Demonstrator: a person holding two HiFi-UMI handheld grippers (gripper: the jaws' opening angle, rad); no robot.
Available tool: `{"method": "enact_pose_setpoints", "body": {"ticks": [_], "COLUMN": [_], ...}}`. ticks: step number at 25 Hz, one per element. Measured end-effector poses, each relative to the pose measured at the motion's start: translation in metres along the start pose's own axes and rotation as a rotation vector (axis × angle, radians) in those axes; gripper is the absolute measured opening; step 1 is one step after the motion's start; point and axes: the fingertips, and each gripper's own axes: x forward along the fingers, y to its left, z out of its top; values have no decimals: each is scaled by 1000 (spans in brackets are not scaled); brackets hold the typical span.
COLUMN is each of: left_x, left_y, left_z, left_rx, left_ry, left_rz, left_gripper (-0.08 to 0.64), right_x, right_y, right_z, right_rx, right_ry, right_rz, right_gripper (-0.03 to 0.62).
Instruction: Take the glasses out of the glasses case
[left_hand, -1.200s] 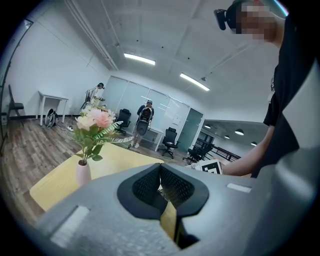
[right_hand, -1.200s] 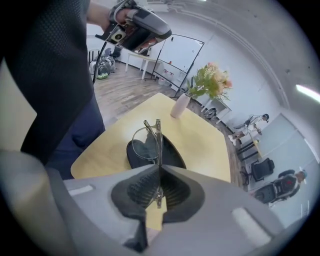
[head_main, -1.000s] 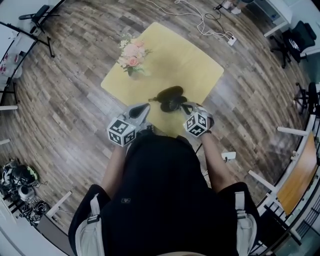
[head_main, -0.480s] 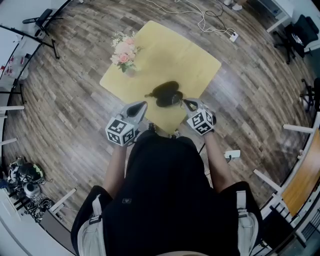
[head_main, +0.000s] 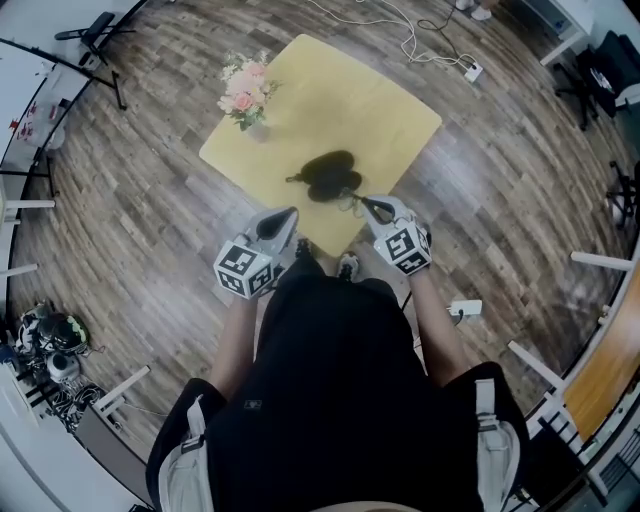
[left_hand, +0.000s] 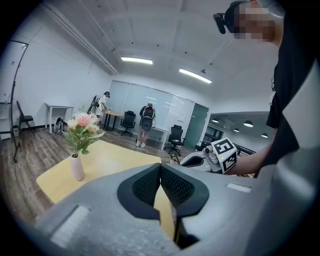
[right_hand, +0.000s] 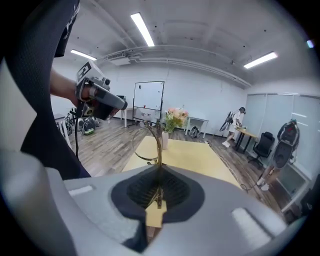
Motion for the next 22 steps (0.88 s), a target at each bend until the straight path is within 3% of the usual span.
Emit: {"method": "enact_pose_setpoints", "body": {"ticks": [6,22], "left_x": [-5,-7], "left_y": [-13,-29], "left_z": [-16,-24], "left_rx": [-16,-24], "left_ry": [6,3], "left_rz": [24,30], "left_gripper": [11,11], "right_x": [-15,-40], "right_y": [25,22], "right_z": [-14,-34], "right_rx": [78,140], "right_ry": [-37,-45], "right_rz": [78,66], "right_gripper": [11,11]}}
